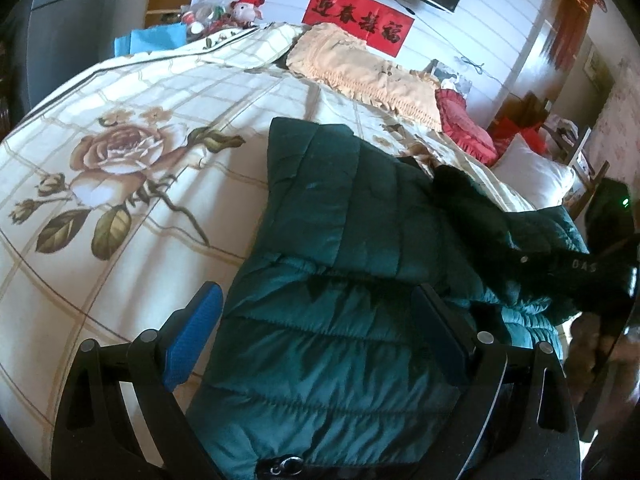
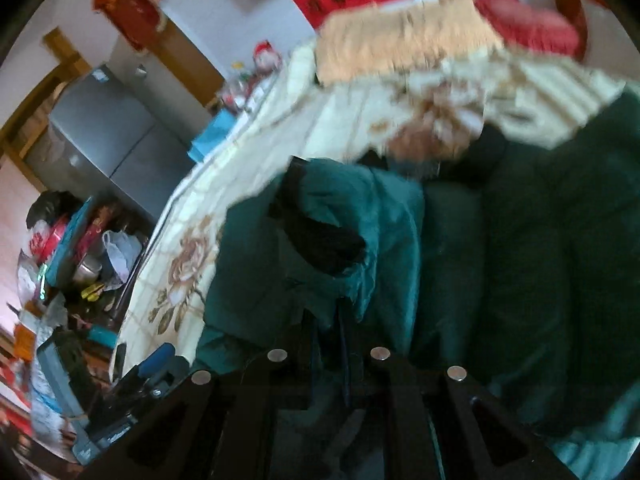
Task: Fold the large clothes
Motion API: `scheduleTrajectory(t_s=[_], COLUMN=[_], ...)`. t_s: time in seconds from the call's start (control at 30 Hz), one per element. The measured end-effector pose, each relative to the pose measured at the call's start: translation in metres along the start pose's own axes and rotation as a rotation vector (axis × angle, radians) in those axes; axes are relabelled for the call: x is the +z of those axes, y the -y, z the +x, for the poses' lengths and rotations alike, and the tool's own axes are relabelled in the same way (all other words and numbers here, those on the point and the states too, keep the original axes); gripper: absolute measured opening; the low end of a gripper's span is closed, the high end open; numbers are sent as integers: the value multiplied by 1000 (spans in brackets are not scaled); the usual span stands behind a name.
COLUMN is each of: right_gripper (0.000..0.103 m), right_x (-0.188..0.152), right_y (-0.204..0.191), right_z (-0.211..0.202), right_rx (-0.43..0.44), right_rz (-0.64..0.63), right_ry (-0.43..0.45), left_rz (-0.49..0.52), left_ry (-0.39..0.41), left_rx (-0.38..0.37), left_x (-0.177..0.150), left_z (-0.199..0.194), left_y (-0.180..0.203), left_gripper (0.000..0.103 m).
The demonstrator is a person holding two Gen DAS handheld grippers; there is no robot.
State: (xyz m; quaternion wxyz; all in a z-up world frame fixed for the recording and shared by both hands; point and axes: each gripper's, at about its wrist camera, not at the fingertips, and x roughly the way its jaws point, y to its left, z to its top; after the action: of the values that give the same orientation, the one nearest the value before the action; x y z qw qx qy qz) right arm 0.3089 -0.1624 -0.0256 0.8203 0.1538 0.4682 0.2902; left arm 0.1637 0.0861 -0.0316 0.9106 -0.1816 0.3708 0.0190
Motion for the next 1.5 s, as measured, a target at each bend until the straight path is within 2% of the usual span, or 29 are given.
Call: scheduleTrajectory(t_s=[0.07,0.1,0.13,0.17,0.4,0.5,0.6,0.7,0.87,0.9,0.93,0.97,1.03,1.07,1.27,1.4,1.5], right_gripper=[30,45,54,57,58,59,61,68,68,68,68,68,68,68,68,69,68], right_x=[-2,-3,-4,-4,0,-1,-1,-2,-4,-4,-5,-5,-7,-7,-4,0,2], right_y=[2,2,2,1,-5,-6,-1,10,34,41,47,52,63,67,75,74,70], right_z=[2,-1,-6,-12,-70,-96,-122,-148,-178,-183,-186,-188,-192,-192,-188,-171,-151], right_rx=[34,71,102,120,82,42,6,-20,-92,-100,-102,-105,-121,-127,-138,-131,-110], right_rz=[28,46,58,60,24,-12,-28,-18,-1,18,33,46,77,86,119,116,110], right_ry=[4,7,9,16,122,161,201,245,292,301,305,310,325,328,342,325,292], left_rz=[-20,-30,-35,-40,-3,21,3,-11,-27,-16,-3,5,-11,-22,-17,-36,-37], left_ry=[-8,-7,-3,4,21,-21,-60,-98,-131,-128,-124,-138,-158,-151,-28,24,44], left_rx=[-10,-19,-25,-32,-100,-123,-137,-126,-146,-157,-166,-166,-180,-194,-172,-137,-103], left_x=[1,2,3,6,23,30,35,38,38,38,38,39,44,48,81,99,99], left_z=[0,-1,-2,-3,-3,12,31,53,76,76,78,80,81,78,38,22,17], left_y=[-1,-1,0,1,38,59,74,90,107,110,112,114,113,111,89,62,40], left_gripper=[95,95,95,95,95,95,95,95,95,86,57,43,24,18,14,13,12])
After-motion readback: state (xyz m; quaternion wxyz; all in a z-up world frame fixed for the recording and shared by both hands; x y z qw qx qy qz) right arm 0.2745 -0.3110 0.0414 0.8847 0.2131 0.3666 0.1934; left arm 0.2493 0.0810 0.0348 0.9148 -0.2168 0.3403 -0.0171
